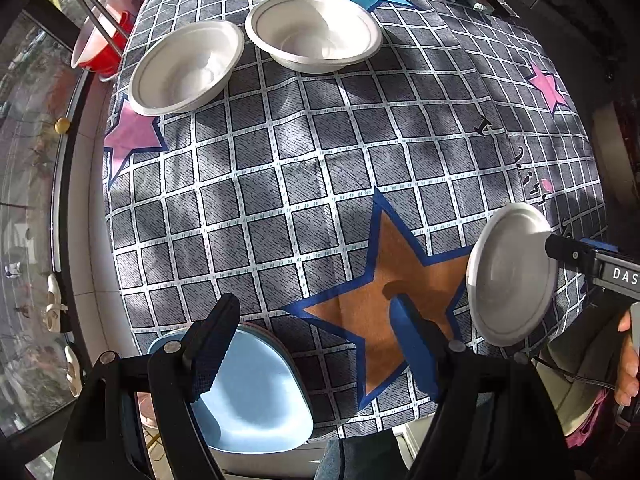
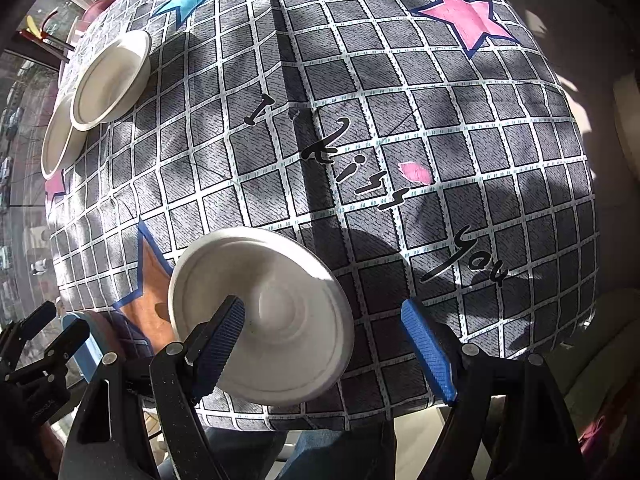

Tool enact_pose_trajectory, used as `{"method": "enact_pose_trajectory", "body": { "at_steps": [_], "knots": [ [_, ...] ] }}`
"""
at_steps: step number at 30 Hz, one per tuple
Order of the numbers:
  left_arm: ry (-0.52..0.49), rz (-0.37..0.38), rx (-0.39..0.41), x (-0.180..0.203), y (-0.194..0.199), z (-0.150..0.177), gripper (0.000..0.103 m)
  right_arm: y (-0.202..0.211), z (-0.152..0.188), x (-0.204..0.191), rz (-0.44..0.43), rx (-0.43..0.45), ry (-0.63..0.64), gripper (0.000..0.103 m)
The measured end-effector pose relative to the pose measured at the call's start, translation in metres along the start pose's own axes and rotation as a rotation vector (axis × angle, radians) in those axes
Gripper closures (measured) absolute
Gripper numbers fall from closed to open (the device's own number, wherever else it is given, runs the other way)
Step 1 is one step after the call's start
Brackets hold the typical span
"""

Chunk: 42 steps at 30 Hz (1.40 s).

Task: Organize plates and bowls
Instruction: 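Carry the white bowl across the table and set it down, opening the right tool, then grasp another white paper bowl rim with the right tool and lift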

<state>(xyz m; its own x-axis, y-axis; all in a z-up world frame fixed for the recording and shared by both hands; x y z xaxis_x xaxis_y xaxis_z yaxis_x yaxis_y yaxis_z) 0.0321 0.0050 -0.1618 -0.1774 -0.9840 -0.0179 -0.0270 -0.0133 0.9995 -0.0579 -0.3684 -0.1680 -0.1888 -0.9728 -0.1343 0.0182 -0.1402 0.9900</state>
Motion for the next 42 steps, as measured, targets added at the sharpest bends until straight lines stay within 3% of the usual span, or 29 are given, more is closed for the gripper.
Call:
{"method": "enact_pose_trajectory", "body": {
  "at_steps": [6, 12, 17, 20, 25, 30, 33, 34, 35, 36, 38, 40, 42],
  "knots": [
    [0.069, -0.010, 0.075, -0.008, 0.004, -0.063, 0.023, 0.028, -0.044, -0.010, 0.006, 0.032, 0.058, 0.021],
    [0.136, -0.074, 0.162, -0.008, 0.011, -0.132, 0.023, 0.020, -0.117, -0.060, -0.023, 0.041, 0.146, 0.021],
    [0.084, -0.149, 0.208, 0.008, 0.001, -0.194, 0.023, -0.009, -0.172, -0.106, -0.104, 0.031, 0.137, 0.021],
    [0.033, -0.172, 0.192, 0.018, -0.015, -0.221, 0.023, -0.025, -0.198, -0.122, -0.152, 0.021, 0.112, 0.021],
    [-0.043, -0.217, 0.176, 0.025, -0.045, -0.253, 0.023, -0.052, -0.216, -0.136, -0.229, -0.012, 0.056, 0.021],
    [-0.109, -0.244, 0.146, 0.034, -0.066, -0.263, 0.023, -0.072, -0.219, -0.146, -0.251, -0.034, 0.030, 0.022],
    [-0.132, -0.244, 0.113, 0.040, -0.077, -0.264, 0.023, -0.077, -0.219, -0.154, -0.268, -0.038, 0.028, 0.032],
    [-0.130, -0.239, 0.098, 0.041, -0.080, -0.263, 0.028, -0.078, -0.219, -0.156, -0.264, -0.037, 0.028, 0.033],
    [-0.130, -0.222, 0.075, 0.043, -0.084, -0.262, 0.036, -0.077, -0.220, -0.158, -0.266, -0.028, 0.031, 0.046],
    [-0.128, -0.206, 0.056, 0.045, -0.086, -0.260, 0.041, -0.077, -0.220, -0.161, -0.282, -0.028, 0.034, 0.053],
    [-0.124, -0.179, 0.027, 0.050, -0.090, -0.255, 0.067, -0.079, -0.229, -0.172, -0.329, -0.037, 0.029, 0.067],
    [-0.126, -0.187, 0.021, 0.054, -0.091, -0.251, 0.068, -0.081, -0.232, -0.179, -0.353, -0.032, 0.040, 0.081],
    [-0.127, -0.185, -0.007, 0.058, -0.090, -0.244, 0.071, -0.077, -0.233, -0.180, -0.323, -0.023, 0.068, 0.082]
  ]
}}
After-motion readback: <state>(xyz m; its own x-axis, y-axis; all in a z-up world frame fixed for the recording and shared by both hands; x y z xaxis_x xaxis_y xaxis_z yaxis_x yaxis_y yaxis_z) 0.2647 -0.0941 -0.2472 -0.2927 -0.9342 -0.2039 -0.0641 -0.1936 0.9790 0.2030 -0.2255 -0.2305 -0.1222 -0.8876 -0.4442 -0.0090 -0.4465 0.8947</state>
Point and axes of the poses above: each gripper's, at about its wrist camera, not at the fingertips, and y roughly against the way its jaws point, x to its right, z to its underside, the point moved 7 cm from there along -y, roughly the way its jaws point, and after that the axes turned 13 degrees about y, right-handed, at the moved point
